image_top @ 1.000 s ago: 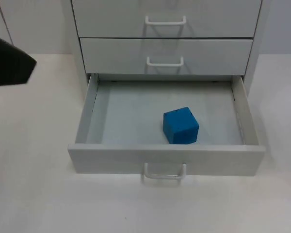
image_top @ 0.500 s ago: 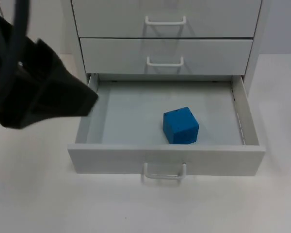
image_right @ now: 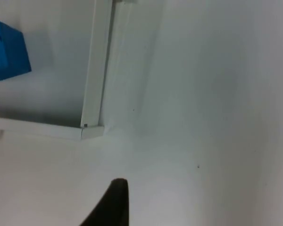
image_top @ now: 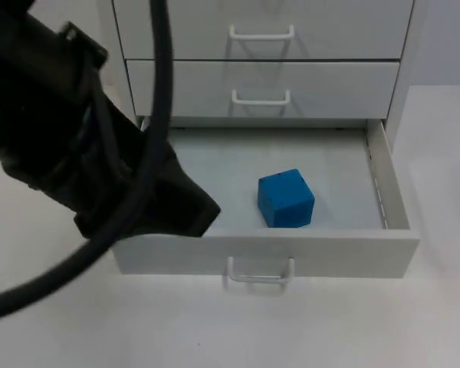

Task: Open the drawer with the left hand, place the block into the drawer with the right hand, then close the drawer with the left hand.

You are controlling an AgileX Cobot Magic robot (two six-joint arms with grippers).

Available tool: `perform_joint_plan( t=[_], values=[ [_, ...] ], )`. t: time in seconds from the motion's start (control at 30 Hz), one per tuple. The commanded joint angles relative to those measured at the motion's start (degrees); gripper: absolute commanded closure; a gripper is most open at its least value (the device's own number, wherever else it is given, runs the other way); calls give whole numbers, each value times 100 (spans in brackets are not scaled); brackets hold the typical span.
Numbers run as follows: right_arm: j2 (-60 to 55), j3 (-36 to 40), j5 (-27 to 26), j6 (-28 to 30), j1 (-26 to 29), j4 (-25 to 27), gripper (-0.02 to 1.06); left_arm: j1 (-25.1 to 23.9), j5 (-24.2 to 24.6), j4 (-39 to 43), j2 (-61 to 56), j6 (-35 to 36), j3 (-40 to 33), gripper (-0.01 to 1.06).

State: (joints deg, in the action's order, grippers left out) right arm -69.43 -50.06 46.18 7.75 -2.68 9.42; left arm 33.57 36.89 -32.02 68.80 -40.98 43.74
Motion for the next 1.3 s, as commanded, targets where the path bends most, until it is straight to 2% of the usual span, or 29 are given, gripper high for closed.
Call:
perform_joint_plan(
  t=[0.0, 0.1, 0.13, 0.2, 0.27, 0.53, 0.87, 0.9, 1.0, 1.1, 1.27],
  values=[
    [43, -8, -83, 67, 25, -7, -1, -21, -17, -390, 122, -474, -3, 48],
    [43, -8, -119, 67, 25, -7, -1, -21, -29, -794, 370, -1264, -3, 85],
    [43, -8, -119, 67, 25, -7, -1, -21, -29, -794, 370, -1264, -3, 85],
    [43, -8, -163, 67, 25, -7, -1, -21, -39, -1100, 588, -1775, 8, 105],
    [43, -8, -174, 67, 25, -7, -1, -21, -39, -1404, 839, -2194, 76, 105],
    [43, -8, -161, 67, 25, 15, -1, 29, -83, -1288, 1758, -2616, 647, 105],
    [43, -8, -271, 43, 25, 15, -1, 518, -1157, 352, 3135, -2667, 1149, 105],
    [43, -8, -271, 43, 25, 15, -1, 518, -1157, 352, 3135, -2667, 1149, 105],
    [43, -8, -271, 43, 25, 15, -1, 593, -1642, 619, 3522, -2667, 1149, 105],
    [43, -8, -271, 43, 25, 15, -1, 593, -1877, 727, 3689, -2683, 1149, 105],
    [43, -8, -271, 43, 25, 15, -1, 593, -2055, 1161, 4011, -2683, 1149, 105]
  ],
)
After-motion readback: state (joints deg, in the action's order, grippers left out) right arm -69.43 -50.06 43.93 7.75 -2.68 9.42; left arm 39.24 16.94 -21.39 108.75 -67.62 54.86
